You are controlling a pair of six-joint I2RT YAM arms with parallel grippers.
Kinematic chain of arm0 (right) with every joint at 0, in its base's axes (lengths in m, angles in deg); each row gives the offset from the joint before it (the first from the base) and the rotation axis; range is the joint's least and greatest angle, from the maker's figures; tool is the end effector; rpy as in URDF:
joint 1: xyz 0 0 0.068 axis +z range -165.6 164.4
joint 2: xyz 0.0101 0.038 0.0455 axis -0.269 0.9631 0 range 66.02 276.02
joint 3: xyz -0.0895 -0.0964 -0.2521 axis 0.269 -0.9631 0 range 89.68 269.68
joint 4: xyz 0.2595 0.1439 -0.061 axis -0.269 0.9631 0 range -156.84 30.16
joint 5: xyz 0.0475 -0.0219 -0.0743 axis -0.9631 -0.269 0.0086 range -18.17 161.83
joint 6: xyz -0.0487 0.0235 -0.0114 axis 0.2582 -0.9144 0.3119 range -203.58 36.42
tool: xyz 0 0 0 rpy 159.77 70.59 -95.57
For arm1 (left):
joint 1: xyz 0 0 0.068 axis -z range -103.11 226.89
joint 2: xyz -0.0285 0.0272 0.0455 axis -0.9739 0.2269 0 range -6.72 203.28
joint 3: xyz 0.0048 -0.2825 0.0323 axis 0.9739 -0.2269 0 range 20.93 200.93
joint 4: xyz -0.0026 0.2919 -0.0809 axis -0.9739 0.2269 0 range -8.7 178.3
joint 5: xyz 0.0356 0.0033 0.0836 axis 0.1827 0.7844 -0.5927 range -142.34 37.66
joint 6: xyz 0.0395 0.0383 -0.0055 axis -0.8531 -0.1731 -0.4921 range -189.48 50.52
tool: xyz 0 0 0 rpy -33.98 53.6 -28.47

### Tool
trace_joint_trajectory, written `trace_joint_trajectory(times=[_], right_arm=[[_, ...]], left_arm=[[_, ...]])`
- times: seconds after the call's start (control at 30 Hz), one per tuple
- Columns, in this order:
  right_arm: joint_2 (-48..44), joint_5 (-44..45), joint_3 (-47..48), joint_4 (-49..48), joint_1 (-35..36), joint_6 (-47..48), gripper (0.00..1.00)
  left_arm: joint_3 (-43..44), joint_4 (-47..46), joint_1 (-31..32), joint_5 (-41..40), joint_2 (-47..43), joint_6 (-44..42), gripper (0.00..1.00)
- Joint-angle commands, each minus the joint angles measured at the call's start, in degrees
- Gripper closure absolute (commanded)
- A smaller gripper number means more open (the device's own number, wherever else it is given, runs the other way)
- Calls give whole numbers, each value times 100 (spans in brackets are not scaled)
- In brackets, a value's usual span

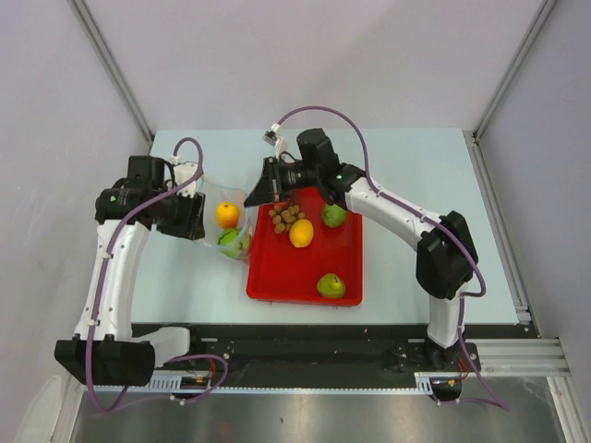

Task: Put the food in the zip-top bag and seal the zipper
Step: Adjust the zipper food storage bag at the center of the board.

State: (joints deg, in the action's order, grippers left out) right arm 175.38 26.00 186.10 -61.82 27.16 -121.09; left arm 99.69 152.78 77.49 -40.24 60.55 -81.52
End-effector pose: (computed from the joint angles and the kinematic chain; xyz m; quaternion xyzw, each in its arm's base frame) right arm 0.3500 0.3605 0.3367 -0.2628 0.7337 0.5900 0.2111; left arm 0.2398 -0.0104 0.3884 0.1329 0.9517 -0.0756 0.2663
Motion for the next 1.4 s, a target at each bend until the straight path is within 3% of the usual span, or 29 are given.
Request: trace_joint_trajectory(times=[0.0, 0.03, 0.07, 0.13, 0.17, 0.27, 0.37, 0.53, 0.73, 0.9, 0.97, 1.03, 1.1, 1.13, 1.17, 1.23, 1.37], right_arm=[[68, -138, 79, -423, -84, -238, 100], [68, -120, 79, -414, -119, -238, 100], [59, -111, 79, -405, -128, -238, 100], [77, -120, 70, -379, -145, -299, 100], [68, -155, 52, -413, -137, -370, 100], [-2, -453, 17, -686, -67, -668, 100], [41, -805, 69, -739, -14, -801, 100], [366, -823, 96, -748, -163, -1073, 100], [648, -595, 114, -311, -373, -574, 100], [403, -559, -211, 8, -418, -292, 100], [323, -481, -247, 113, -479, -28, 88], [218, -384, -212, 166, -602, 191, 63], [121, -305, -141, 411, -699, 516, 52], [-27, -261, -106, 560, -751, 726, 42], [-98, -182, -71, 919, -839, 1285, 37], [-309, 37, -97, 1290, -945, 1842, 29], [-460, 950, -238, 1809, -1182, 2767, 26]], left_arm=[[-133, -170, -42, 47, 85, 8, 53], [-142, -178, -43, 117, 85, 69, 59], [-133, -187, -43, 196, 85, 96, 79], [-46, -135, -43, 433, 146, 157, 98], [233, 48, -43, 556, 190, 157, 100], [1049, 566, -201, 1136, 383, -27, 100], [1570, 884, -201, 1120, 542, -63, 100], [1642, 929, -183, 804, 779, -98, 100], [1537, 850, -192, 750, 1244, 69, 99], [1458, 718, -183, 1381, 1509, 315, 98], [1423, 700, -183, 1479, 1588, 359, 98], [1423, 691, -192, 1523, 1623, 359, 99], [1405, 674, -183, 1611, 1632, 377, 99], [1396, 665, -183, 1646, 1649, 386, 99], [1388, 665, -183, 1681, 1658, 386, 99], [1388, 665, -183, 1726, 1667, 377, 99], [1361, 586, -183, 1717, 1615, 359, 99]])
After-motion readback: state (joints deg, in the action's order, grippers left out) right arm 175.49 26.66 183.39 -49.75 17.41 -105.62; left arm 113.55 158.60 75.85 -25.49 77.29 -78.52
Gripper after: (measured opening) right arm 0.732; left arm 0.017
